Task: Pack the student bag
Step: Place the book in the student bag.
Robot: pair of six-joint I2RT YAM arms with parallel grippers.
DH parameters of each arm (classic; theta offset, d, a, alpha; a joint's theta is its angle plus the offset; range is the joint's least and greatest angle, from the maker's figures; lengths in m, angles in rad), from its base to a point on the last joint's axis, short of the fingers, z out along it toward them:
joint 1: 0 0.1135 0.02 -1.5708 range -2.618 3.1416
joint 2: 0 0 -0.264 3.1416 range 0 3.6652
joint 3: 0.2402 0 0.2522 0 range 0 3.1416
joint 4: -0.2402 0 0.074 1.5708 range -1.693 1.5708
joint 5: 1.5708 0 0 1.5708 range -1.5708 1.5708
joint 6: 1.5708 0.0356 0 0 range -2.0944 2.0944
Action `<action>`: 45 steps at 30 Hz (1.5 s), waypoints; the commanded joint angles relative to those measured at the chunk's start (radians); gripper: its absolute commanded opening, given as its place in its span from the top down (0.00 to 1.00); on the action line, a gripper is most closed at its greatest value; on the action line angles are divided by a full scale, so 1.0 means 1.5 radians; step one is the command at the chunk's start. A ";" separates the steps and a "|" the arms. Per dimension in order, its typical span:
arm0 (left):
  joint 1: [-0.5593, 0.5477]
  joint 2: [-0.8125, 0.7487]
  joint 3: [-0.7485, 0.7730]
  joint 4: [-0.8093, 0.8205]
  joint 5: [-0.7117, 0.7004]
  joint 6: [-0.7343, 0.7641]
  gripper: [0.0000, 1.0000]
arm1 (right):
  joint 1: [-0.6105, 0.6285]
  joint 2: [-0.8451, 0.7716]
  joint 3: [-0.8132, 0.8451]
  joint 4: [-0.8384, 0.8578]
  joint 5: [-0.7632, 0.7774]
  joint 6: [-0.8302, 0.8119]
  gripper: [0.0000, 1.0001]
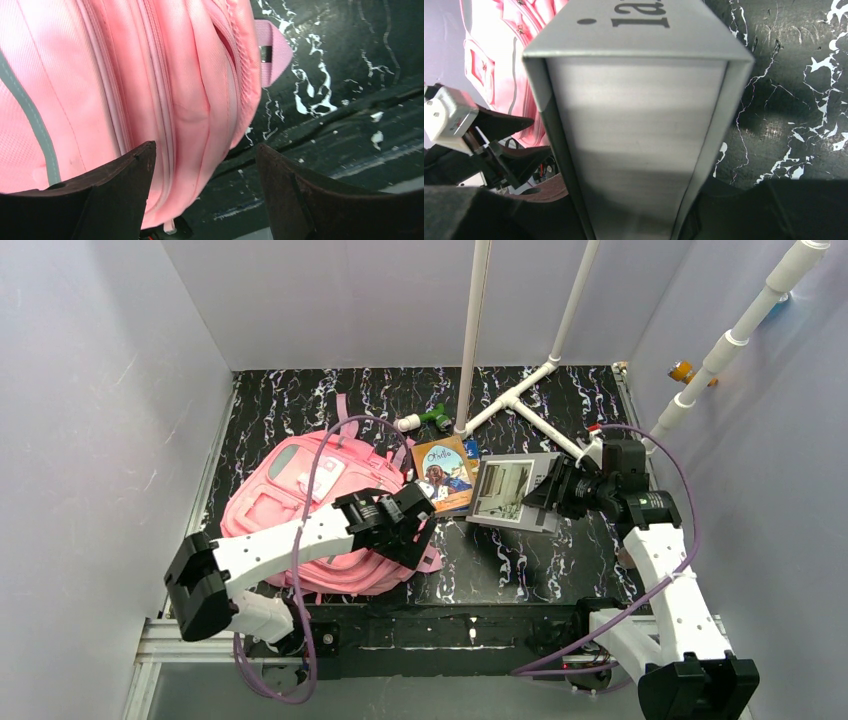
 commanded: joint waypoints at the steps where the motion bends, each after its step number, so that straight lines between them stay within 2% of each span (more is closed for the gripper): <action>1: -0.012 0.036 0.032 -0.010 -0.073 0.026 0.31 | -0.001 -0.022 -0.008 0.008 -0.020 -0.008 0.92; 3: -0.013 0.053 0.033 0.000 -0.079 0.033 0.37 | -0.001 -0.027 -0.019 0.014 -0.033 -0.001 0.91; 7: -0.013 0.076 0.037 0.012 -0.093 0.049 0.56 | -0.001 -0.034 -0.034 0.031 -0.049 0.009 0.91; 11: -0.013 0.098 0.036 0.010 -0.098 0.052 0.68 | -0.001 -0.037 -0.037 0.028 -0.060 0.009 0.91; 13: -0.015 0.106 0.033 0.010 -0.101 0.052 0.67 | -0.001 -0.039 -0.043 0.032 -0.066 0.011 0.91; 16: -0.021 0.118 0.035 0.006 -0.097 0.052 0.56 | -0.001 -0.039 -0.048 0.034 -0.072 0.013 0.91; 19: -0.025 0.127 0.038 0.005 -0.102 0.057 0.56 | -0.001 -0.040 -0.057 0.047 -0.086 0.022 0.91; 21: -0.025 0.130 0.041 0.000 -0.109 0.063 0.67 | -0.001 -0.040 -0.062 0.055 -0.097 0.028 0.91; 25: -0.025 0.116 0.060 -0.020 -0.142 0.069 1.00 | -0.001 -0.041 -0.061 0.051 -0.116 0.030 0.91; 32: -0.025 0.001 0.112 -0.069 -0.208 0.102 1.00 | -0.001 -0.040 -0.029 0.031 -0.165 0.023 0.92; 38: -0.024 -0.107 0.148 -0.083 -0.236 0.154 1.00 | 0.002 -0.058 -0.069 0.200 -0.293 0.193 0.93; 42: -0.024 -0.148 0.169 -0.095 -0.267 0.173 1.00 | 0.014 -0.063 -0.078 0.267 -0.308 0.261 0.94; 45: -0.024 -0.161 0.184 -0.096 -0.269 0.184 1.00 | 0.055 -0.069 -0.092 0.328 -0.301 0.326 0.95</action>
